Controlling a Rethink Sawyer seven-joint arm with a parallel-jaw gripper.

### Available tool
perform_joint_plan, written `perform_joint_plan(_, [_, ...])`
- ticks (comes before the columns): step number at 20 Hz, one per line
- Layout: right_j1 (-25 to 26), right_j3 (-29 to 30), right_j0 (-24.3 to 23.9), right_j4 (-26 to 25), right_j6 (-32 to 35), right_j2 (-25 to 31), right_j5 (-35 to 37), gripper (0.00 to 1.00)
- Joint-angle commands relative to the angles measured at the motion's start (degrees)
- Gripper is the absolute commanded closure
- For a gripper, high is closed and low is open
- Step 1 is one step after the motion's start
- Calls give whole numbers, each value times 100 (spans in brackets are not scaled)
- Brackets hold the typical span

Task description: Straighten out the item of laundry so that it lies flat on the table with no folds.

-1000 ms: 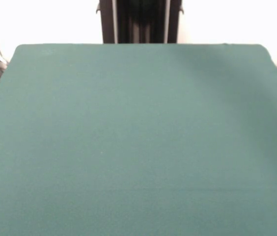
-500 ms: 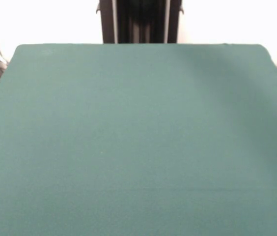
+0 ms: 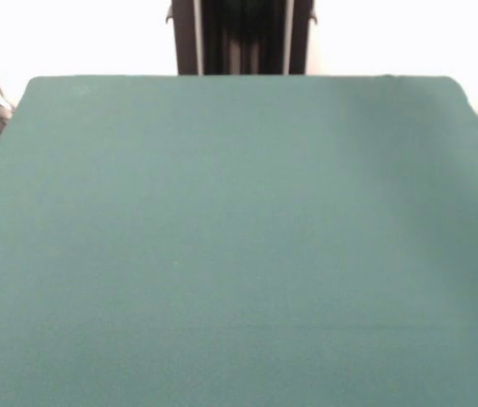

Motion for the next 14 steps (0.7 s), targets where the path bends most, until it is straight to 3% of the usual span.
perform_joint_plan(1, [-881,1905,400,-1289,-2383,1937,-920,100])
perform_joint_plan(14, [-1496,2923,442,-2516,-2995,3065,-1744,100])
